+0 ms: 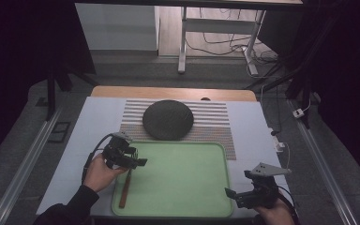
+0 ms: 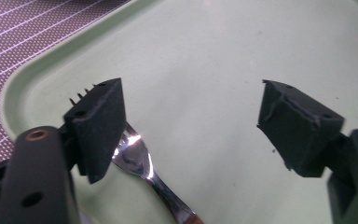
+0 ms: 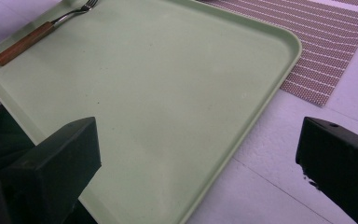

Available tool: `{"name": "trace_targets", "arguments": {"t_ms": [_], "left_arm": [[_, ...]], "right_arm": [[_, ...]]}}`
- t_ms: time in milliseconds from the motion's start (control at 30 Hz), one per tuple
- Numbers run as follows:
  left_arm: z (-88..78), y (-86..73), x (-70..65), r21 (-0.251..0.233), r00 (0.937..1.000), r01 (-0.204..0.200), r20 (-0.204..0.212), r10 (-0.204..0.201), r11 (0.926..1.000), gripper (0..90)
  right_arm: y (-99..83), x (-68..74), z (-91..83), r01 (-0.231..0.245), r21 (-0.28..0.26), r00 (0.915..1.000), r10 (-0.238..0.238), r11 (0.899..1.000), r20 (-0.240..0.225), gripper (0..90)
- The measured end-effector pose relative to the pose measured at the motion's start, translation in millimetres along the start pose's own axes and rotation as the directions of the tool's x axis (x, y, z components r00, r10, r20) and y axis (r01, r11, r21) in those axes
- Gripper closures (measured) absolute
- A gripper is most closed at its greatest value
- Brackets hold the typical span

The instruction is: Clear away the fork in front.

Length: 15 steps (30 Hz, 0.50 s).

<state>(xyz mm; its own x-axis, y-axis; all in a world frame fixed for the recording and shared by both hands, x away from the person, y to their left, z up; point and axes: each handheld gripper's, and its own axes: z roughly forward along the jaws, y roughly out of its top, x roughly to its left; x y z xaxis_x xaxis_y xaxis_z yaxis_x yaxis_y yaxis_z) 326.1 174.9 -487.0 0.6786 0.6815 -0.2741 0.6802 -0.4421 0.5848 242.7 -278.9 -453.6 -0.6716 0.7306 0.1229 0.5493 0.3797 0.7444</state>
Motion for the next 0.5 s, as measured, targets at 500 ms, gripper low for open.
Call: {"name": "trace_targets", "arguments": {"t_ms": [500], "left_arm": [[-29.7, -22.7, -7.6, -0.071, 0.9997, 0.01, 0.025, -0.008, 0.9974, 2.5]], "right_arm": [[0.7, 0.4, 1.3, -0.001, 0.015, 1.0, 0.001, 1.0, -0.001, 0.0]]}}
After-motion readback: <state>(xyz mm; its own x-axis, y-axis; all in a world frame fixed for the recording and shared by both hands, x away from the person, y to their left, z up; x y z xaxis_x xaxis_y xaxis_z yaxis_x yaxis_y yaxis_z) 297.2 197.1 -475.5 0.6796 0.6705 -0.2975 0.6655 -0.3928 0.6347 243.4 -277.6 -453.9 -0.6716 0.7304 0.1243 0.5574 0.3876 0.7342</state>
